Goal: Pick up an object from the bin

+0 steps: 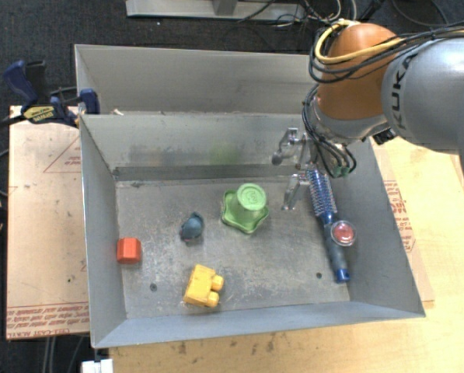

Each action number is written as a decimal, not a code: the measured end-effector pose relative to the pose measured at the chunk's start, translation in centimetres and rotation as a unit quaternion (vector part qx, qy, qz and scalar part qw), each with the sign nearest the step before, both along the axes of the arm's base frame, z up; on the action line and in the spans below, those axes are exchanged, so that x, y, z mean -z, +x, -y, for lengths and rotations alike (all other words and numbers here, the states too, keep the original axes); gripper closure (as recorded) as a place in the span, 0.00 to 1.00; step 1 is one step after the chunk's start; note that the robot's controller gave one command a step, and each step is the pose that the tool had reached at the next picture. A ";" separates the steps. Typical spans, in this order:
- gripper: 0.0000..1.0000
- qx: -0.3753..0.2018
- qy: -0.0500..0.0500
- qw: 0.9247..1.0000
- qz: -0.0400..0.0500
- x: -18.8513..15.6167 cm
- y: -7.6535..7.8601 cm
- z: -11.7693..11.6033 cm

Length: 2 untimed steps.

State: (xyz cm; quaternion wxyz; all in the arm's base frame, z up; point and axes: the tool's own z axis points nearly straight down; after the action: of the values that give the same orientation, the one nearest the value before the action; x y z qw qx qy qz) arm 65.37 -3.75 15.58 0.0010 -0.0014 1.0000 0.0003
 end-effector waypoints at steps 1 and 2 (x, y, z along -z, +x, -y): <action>0.00 -0.050 0.001 0.999 -0.002 4.3 -1.4 -2.5; 0.00 -0.111 -0.002 0.994 0.001 8.0 -0.2 -6.3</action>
Offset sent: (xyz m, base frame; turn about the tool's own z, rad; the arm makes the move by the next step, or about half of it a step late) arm -0.0130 0.0230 -0.0412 -0.1016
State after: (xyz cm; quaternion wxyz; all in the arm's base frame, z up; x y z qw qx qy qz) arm 65.20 2.52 7.59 0.0024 -0.1128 0.9936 -0.0019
